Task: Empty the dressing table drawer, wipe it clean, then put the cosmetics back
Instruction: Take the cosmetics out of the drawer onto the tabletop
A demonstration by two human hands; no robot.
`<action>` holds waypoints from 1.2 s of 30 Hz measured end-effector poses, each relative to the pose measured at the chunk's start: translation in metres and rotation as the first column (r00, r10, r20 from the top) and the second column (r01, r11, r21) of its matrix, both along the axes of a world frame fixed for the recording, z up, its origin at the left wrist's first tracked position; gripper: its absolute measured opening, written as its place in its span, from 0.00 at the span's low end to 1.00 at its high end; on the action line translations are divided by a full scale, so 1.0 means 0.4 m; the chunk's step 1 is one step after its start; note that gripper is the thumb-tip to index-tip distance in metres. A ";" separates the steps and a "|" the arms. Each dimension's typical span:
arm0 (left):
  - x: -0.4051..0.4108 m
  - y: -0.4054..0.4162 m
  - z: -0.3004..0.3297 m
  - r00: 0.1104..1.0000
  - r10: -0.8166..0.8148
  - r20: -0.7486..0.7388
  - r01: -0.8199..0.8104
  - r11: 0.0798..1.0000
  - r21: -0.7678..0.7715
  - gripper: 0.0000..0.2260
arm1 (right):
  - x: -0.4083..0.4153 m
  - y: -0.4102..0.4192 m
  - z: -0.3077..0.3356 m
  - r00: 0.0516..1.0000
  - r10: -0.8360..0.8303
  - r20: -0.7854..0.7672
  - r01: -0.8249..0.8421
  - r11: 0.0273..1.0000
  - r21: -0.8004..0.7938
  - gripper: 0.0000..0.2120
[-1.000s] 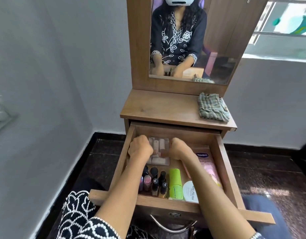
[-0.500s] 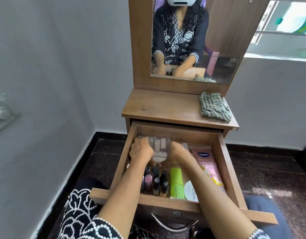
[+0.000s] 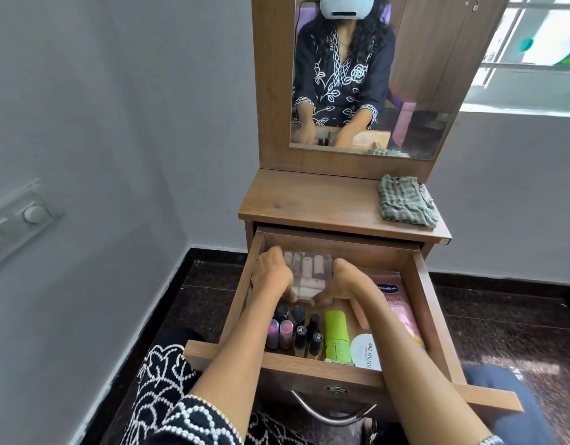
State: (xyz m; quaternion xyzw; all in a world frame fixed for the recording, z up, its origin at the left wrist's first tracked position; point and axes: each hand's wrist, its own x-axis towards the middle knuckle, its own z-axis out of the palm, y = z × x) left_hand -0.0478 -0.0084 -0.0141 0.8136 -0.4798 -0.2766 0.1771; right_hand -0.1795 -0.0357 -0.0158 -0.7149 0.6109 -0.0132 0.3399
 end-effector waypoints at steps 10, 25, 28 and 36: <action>0.039 0.069 0.066 0.986 -0.131 -0.106 0.114 0.982 -0.147 0.46 | -0.037 0.045 0.054 0.986 -0.094 0.138 0.094 0.996 0.008 0.23; 0.133 0.081 0.182 0.921 -0.273 -0.277 0.068 0.814 -0.576 0.41 | -0.018 0.040 0.187 0.885 -0.041 0.463 0.120 0.982 -0.143 0.21; 0.142 0.045 0.191 0.923 -0.267 -0.277 0.049 0.796 -0.603 0.39 | -0.005 0.014 0.204 0.869 -0.047 0.492 0.167 0.965 -0.202 0.21; 0.163 -0.068 0.165 0.897 -0.219 -0.384 -0.072 0.785 -0.615 0.34 | 0.049 -0.105 0.183 0.705 -0.065 0.706 0.267 0.947 -0.179 0.28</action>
